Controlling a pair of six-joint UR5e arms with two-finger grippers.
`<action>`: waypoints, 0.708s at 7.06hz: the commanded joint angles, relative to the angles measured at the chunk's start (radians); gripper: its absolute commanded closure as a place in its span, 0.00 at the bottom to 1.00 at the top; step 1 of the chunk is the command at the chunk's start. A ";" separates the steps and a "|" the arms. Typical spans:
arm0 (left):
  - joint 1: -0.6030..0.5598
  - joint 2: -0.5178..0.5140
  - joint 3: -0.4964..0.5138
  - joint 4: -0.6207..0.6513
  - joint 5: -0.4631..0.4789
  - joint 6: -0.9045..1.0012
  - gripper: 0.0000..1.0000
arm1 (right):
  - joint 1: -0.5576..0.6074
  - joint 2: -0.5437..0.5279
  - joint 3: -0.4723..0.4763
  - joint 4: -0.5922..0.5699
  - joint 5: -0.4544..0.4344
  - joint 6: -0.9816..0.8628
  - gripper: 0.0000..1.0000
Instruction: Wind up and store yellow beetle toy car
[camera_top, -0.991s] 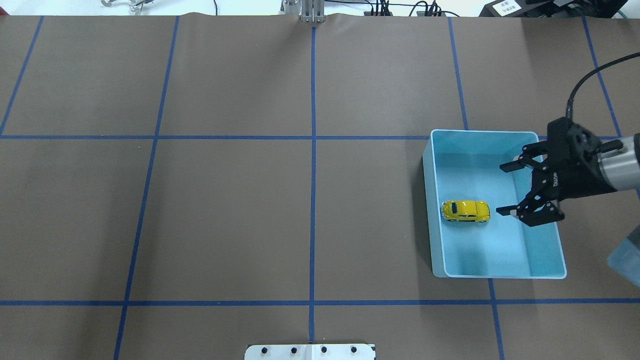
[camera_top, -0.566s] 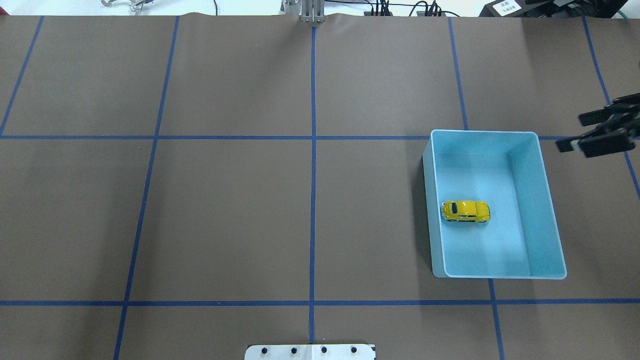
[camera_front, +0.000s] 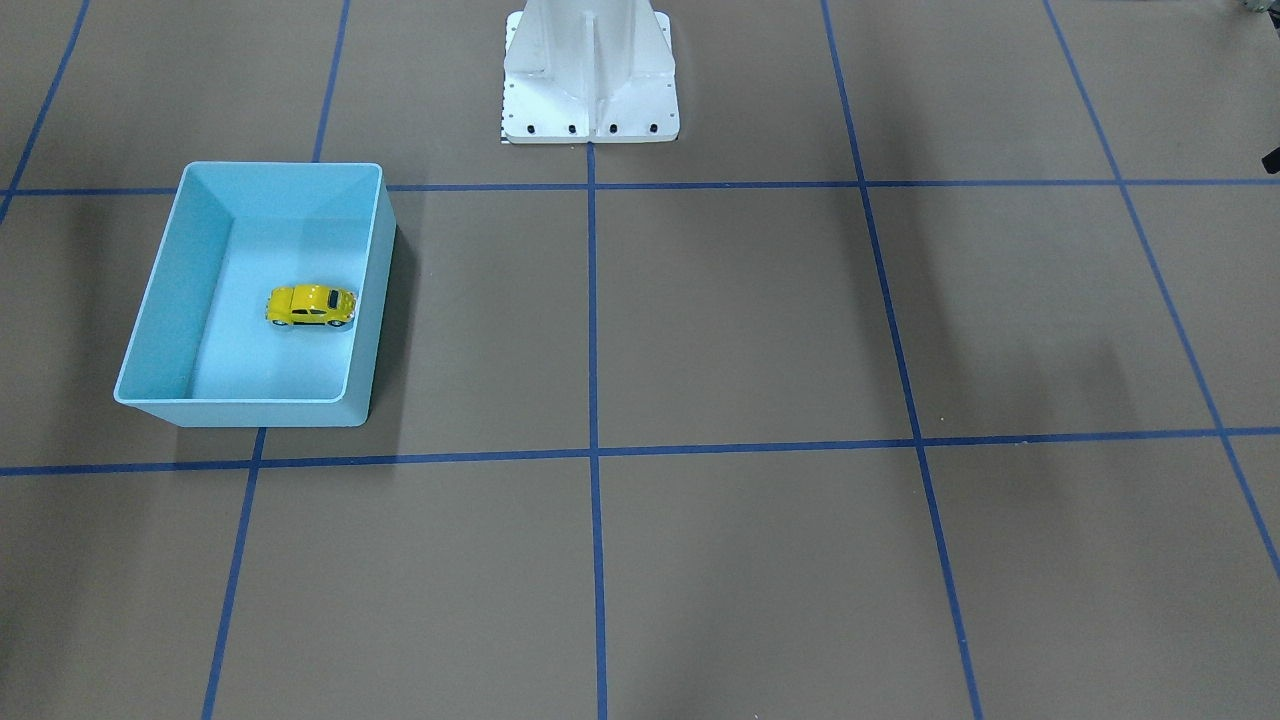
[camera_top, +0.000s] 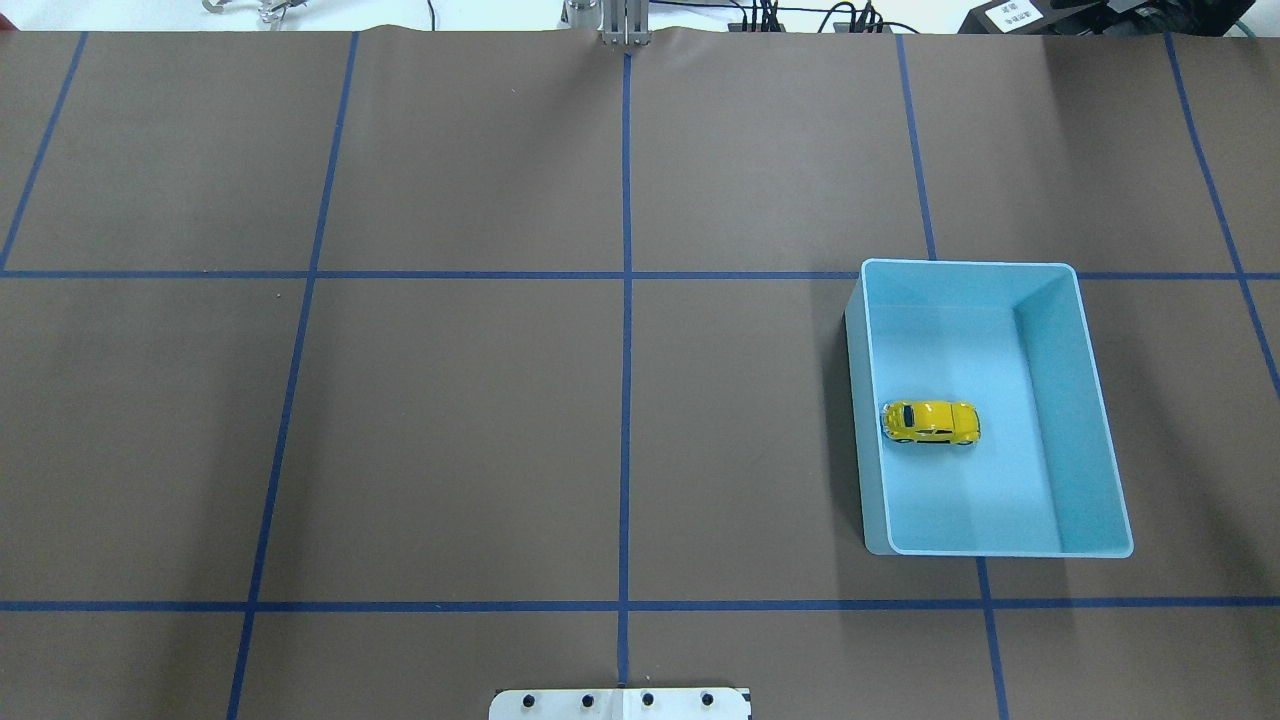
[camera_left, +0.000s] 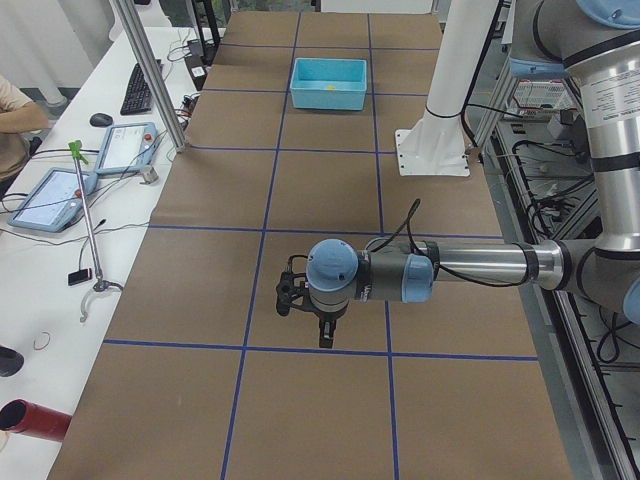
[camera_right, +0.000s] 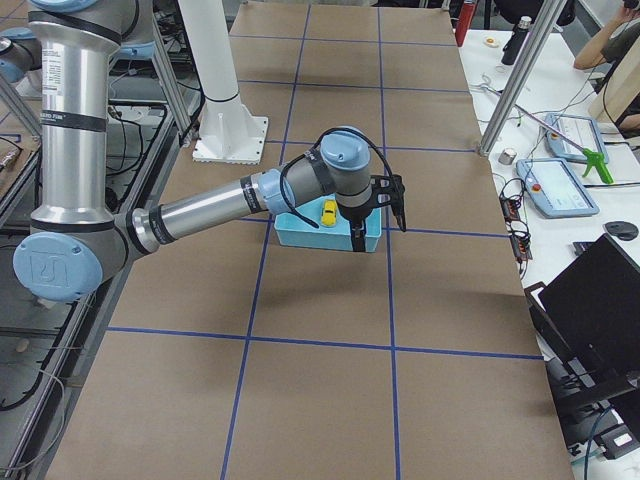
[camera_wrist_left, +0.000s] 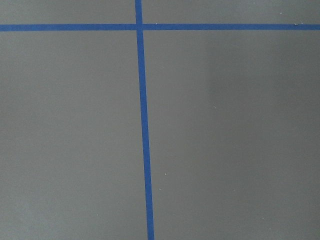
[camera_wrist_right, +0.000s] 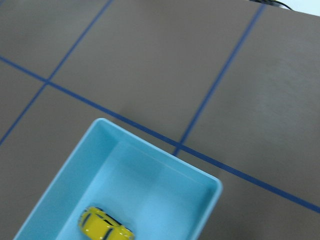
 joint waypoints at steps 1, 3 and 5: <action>0.000 -0.001 -0.001 0.000 0.000 0.000 0.00 | 0.040 -0.060 -0.102 -0.051 -0.086 -0.251 0.00; 0.000 0.001 -0.001 0.000 0.000 0.000 0.00 | 0.080 -0.066 -0.233 -0.028 -0.074 -0.278 0.00; 0.000 -0.001 -0.001 0.000 0.000 0.000 0.00 | 0.080 -0.055 -0.256 -0.013 -0.076 -0.300 0.00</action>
